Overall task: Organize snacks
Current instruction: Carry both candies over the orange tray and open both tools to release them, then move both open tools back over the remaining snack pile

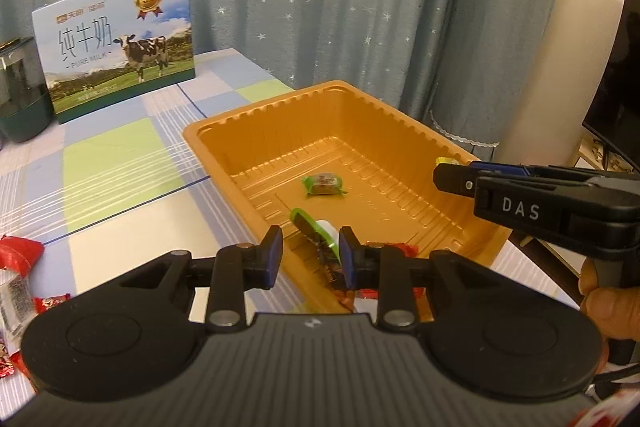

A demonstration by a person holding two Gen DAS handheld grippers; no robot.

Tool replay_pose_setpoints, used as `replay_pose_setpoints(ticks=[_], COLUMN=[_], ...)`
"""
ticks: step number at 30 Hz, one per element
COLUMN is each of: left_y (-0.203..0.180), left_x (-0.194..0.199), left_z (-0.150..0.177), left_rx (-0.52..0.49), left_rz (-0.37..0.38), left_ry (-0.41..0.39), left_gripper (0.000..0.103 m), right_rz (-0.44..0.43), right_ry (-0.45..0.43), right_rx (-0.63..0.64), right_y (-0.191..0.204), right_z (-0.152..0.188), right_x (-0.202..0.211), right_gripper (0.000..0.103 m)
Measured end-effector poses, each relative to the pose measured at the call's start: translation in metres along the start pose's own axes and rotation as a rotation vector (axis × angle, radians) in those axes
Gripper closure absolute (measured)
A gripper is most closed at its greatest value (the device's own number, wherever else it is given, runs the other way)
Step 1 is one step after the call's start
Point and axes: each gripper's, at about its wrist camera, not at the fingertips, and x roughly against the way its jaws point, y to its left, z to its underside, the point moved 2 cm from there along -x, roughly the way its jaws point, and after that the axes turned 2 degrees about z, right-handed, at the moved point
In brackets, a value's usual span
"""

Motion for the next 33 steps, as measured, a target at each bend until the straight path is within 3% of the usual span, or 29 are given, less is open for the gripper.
replay_pose_setpoints(ticks=[5, 8, 10, 12, 17, 19, 22, 33], left_y=[0.006, 0.009, 0.012, 0.016, 0.028, 0.035, 0.045, 0.089], left_x=[0.009, 0.014, 0.016, 0.019, 0.028, 0.035, 0.047, 0.095], left_z=[-0.001, 0.001, 0.002, 0.005, 0.015, 0.018, 0.024, 0.046], left_rx=[0.011, 0.017, 0.023, 0.027, 0.031, 0.042, 0.049, 0.086], left_rz=[-0.003, -0.012, -0.020, -0.026, -0.046, -0.054, -0.061, -0.159], left_ry=[-0.012, -0.017, -0.016, -0.013, -0.009, -0.016, -0.024, -0.031], left_gripper=[0.076, 0.070, 0.065, 0.064, 0.062, 0.054, 0.050, 0.042], right_rz=[-0.032, -0.066, -0.065, -0.057, -0.052, -0.047, -0.055, -0.152], right_ry=[-0.003, 0.010, 0.001, -0.022, -0.032, -0.039, -0.044, -0.035], right_rx=[-0.013, -0.036, -0.046, -0.059, -0.074, -0.075, -0.062, 0.066], right_y=[0.004, 0.003, 0.003, 0.002, 0.001, 0.001, 0.007, 0.066], right_z=[0.001, 0.000, 0.000, -0.002, -0.004, -0.005, -0.005, 0.011], right_x=[0.000, -0.002, -0.001, 0.002, 0.007, 0.010, 0.016, 0.028], right_gripper=[0.072, 0.071, 0.044, 0.033, 0.033, 0.033, 0.033, 0.033])
